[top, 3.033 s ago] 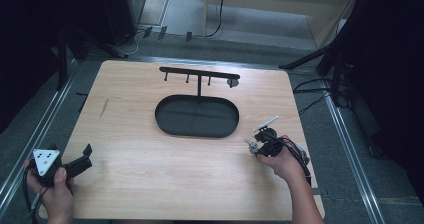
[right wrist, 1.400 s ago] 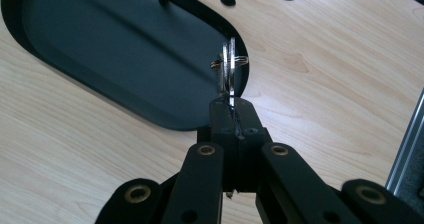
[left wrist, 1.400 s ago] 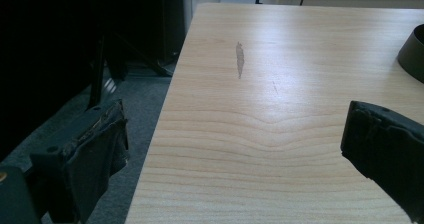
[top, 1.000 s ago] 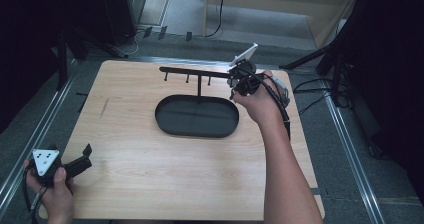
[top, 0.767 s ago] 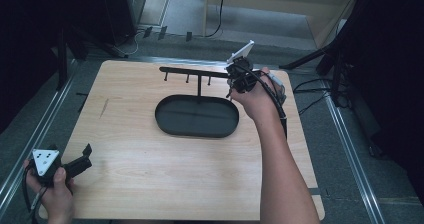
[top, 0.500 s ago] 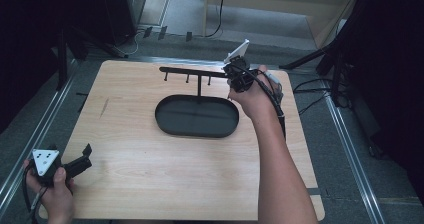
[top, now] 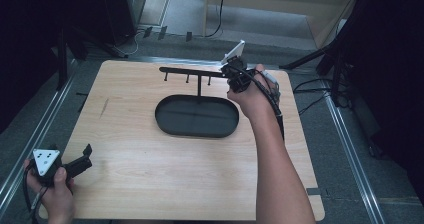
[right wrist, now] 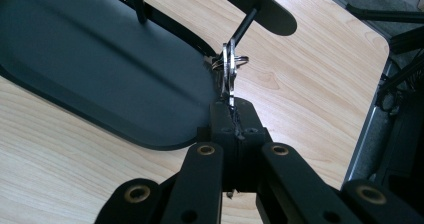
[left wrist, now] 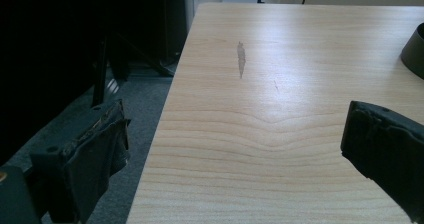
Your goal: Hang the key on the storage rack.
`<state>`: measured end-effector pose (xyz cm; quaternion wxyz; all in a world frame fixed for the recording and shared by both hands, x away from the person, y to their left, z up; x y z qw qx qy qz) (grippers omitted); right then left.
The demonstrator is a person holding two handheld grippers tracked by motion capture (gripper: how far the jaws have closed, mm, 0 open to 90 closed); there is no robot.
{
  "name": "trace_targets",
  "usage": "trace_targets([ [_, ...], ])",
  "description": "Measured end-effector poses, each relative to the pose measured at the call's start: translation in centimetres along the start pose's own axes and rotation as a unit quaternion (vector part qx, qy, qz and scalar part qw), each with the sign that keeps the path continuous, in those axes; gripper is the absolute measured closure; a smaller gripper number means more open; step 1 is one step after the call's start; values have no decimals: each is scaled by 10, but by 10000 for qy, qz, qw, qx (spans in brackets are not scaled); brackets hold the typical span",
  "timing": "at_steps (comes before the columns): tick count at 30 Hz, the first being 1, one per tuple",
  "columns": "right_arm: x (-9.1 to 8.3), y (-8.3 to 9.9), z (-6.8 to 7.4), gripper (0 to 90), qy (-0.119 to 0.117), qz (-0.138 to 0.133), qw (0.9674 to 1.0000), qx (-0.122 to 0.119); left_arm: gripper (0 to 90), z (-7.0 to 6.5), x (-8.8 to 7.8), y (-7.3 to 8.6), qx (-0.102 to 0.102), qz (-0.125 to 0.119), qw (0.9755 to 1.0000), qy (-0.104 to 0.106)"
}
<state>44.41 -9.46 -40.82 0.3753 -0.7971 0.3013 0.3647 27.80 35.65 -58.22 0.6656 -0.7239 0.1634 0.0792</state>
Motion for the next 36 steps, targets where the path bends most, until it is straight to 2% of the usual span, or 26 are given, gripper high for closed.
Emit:
trace_targets([
  [5,-1,-2,0,900,27,-34,10000,61,0,0,0,0,-7,-6,10000,12],
  [12,-1,-3,-2,900,86,-31,10000,26,0,0,0,0,-12,7,10000,20],
  [36,-9,3,1,900,18,-109,9995,-300,0,-1,0,0,-30,2,10000,73],
])
Point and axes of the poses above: each handheld gripper's, and its own axes: x roughly forward along the jaws, y roughly out of its underside, z roughly to its left, the point moved 9 cm from there along x, roughly forward along the jaws, and after that the axes turned 13 degrees about y, right-handed, at the moved point
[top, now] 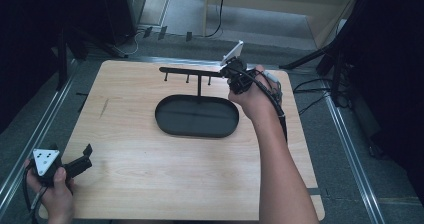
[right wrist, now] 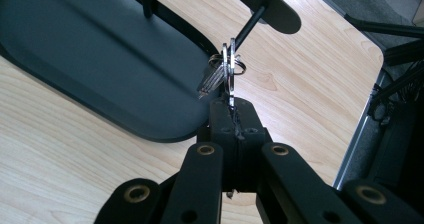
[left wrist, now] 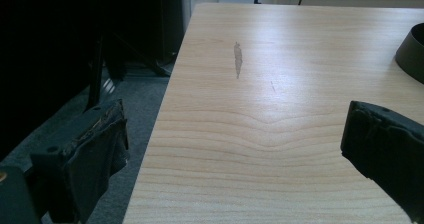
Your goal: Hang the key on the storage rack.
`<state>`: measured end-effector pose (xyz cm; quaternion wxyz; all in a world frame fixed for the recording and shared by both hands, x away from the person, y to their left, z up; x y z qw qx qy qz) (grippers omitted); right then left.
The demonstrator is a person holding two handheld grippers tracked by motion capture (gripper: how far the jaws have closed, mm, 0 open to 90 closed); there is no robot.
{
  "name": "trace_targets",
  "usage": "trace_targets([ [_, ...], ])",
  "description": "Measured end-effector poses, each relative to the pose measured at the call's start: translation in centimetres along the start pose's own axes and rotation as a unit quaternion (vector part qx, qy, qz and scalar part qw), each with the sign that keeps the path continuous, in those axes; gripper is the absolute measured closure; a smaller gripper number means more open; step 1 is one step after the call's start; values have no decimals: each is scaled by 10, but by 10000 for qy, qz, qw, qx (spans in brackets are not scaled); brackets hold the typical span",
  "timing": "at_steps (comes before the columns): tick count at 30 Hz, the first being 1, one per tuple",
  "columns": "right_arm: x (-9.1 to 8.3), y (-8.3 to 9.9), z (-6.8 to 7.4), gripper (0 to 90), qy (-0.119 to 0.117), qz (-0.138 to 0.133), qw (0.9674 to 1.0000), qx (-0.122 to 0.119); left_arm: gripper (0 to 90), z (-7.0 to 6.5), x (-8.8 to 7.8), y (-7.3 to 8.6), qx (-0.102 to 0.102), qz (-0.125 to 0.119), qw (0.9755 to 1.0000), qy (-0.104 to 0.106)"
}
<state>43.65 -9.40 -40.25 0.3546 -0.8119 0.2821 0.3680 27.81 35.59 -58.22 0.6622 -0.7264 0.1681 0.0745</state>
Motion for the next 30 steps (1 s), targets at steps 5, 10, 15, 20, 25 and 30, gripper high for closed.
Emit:
trace_targets([
  [5,1,-1,3,900,-16,9,10000,-19,0,0,0,0,-6,-16,10000,6],
  [10,5,-2,4,900,51,25,10000,43,0,0,0,0,-32,-26,10000,14],
  [15,5,-5,4,900,86,0,9999,106,0,0,0,0,-27,-22,10000,18],
  [20,5,-3,0,899,173,27,9998,130,0,0,0,0,-40,-31,10000,22],
  [25,6,-3,-1,899,154,22,9998,124,0,0,0,0,-31,-27,10000,17],
  [30,7,-2,-1,898,159,55,9998,115,0,0,0,0,-29,-34,10000,18],
])
Point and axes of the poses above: each handheld gripper's, and its own axes: x roughly forward along the jaws, y roughly out of its underside, z roughly to its left, the point moved 9 cm from there along x, roughly forward along the jaws, and after that the axes turned 13 degrees about y, right-handed, at the moved point
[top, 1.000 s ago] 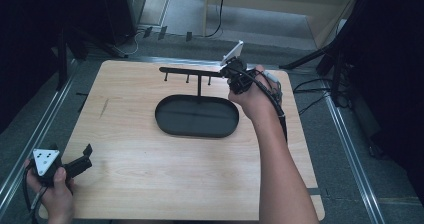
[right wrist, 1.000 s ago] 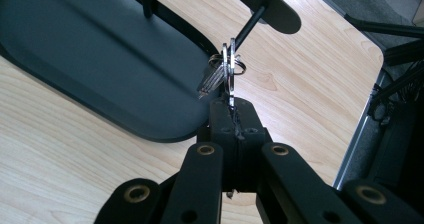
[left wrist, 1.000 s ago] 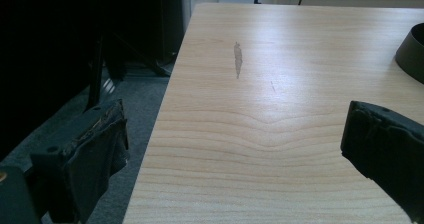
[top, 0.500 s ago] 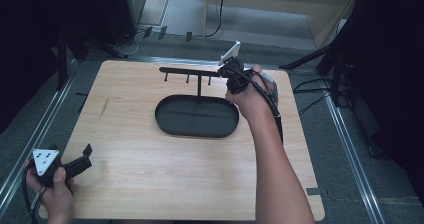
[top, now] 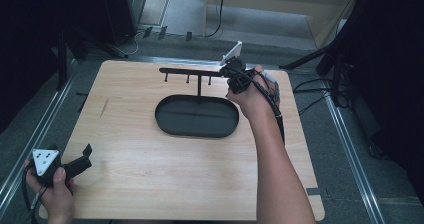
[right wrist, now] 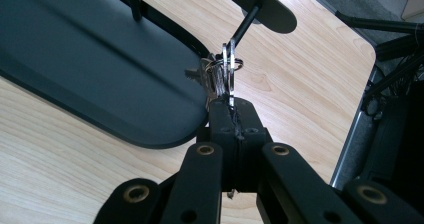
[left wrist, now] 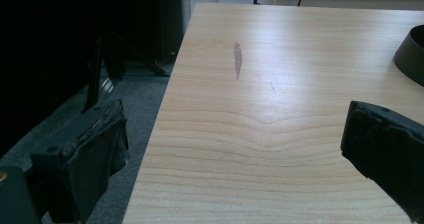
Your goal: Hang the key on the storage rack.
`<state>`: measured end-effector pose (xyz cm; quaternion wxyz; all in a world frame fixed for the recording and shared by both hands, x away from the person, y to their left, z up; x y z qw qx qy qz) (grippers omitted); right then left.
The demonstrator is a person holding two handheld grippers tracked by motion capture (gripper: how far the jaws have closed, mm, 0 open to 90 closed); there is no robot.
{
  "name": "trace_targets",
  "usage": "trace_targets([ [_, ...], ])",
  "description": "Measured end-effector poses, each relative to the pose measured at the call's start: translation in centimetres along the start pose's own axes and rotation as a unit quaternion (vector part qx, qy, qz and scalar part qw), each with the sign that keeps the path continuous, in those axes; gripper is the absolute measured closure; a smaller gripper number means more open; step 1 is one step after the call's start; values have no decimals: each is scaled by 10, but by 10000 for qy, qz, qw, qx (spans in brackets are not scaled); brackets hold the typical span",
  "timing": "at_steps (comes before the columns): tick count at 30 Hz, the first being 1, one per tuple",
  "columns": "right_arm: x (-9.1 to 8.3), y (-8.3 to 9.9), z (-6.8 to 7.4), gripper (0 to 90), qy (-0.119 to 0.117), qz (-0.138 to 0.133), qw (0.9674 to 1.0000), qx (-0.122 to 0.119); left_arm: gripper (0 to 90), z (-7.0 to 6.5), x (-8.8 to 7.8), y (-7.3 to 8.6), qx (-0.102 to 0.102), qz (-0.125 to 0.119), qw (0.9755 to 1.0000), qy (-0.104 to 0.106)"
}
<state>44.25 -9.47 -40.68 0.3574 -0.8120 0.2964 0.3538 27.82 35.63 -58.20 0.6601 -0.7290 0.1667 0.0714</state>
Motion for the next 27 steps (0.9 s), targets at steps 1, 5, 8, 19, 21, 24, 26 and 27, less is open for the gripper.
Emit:
trace_targets([
  [1,0,0,0,897,16,17,10000,13,0,0,0,0,-7,-1,10000,1],
  [5,1,-1,1,895,37,4,10000,-14,0,0,0,0,-14,-9,10000,6],
  [8,2,-3,1,892,72,-27,10000,29,0,0,0,0,-22,-11,10000,11],
  [19,7,-5,-2,886,214,-73,9997,131,0,0,0,0,-32,-22,10000,19],
  [21,9,-7,-6,824,255,-190,9990,310,0,0,0,0,-48,-25,10000,19],
  [24,11,-5,-8,805,279,-167,9988,379,0,0,0,0,-49,-26,10000,21],
  [26,14,-1,-10,789,297,-91,9987,397,0,0,0,0,-38,-24,10000,17],
  [27,17,3,-12,778,268,-25,9987,430,0,0,0,0,-32,-24,10000,12],
])
Point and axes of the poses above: each handheld gripper's, and its own axes: x roughly forward along the jaws, y roughly out of its underside, z roughly to its left, the point moved 9 cm from there along x, roughly forward along the jaws, and after that the axes turned 13 degrees about y, right-handed, at the moved point
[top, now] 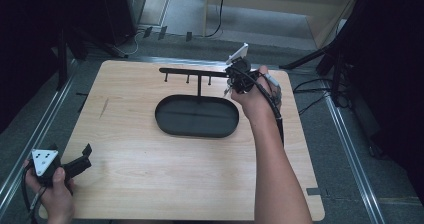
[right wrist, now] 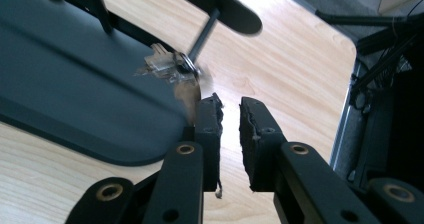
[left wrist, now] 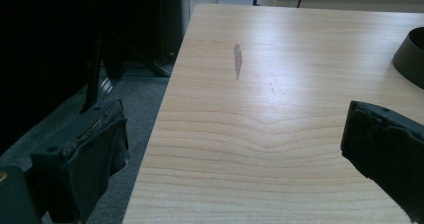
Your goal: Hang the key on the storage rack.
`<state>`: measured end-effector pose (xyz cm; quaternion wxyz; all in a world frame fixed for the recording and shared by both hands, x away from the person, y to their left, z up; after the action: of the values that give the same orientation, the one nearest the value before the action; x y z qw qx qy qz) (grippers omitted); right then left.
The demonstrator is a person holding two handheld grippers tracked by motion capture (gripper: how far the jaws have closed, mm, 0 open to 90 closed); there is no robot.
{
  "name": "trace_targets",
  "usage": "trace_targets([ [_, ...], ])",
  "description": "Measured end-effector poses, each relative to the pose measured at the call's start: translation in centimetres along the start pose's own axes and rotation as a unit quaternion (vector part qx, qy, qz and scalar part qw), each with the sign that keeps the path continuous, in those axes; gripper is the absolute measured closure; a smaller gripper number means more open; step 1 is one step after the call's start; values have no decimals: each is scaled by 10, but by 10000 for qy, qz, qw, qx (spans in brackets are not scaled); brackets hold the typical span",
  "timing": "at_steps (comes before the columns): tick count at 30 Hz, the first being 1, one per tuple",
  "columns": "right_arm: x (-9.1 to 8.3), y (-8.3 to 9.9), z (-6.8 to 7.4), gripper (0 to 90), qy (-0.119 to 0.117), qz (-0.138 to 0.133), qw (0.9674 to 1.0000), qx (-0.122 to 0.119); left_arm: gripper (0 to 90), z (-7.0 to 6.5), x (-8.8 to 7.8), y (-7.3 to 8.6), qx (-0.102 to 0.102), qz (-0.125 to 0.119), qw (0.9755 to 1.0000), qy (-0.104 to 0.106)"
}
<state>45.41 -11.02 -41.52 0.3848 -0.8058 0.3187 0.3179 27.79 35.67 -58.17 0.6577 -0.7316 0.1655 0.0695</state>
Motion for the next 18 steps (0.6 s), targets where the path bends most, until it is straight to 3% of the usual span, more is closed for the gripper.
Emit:
trace_targets([
  [9,11,21,-9,739,-128,153,9995,258,0,-1,0,0,26,-13,10000,-2],
  [18,33,56,-11,594,-442,483,9962,575,0,-1,0,0,42,1,10000,-4],
])
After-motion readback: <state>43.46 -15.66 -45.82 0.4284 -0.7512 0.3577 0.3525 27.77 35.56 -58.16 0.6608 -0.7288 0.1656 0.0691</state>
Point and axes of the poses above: each handheld gripper's, and its own axes: x roughly forward along the jaws, y roughly out of its underside, z roughly to its left, the point moved 9 cm from there along x, roughly forward along the jaws, and after that the axes turned 13 degrees about y, right-handed, at the moved point
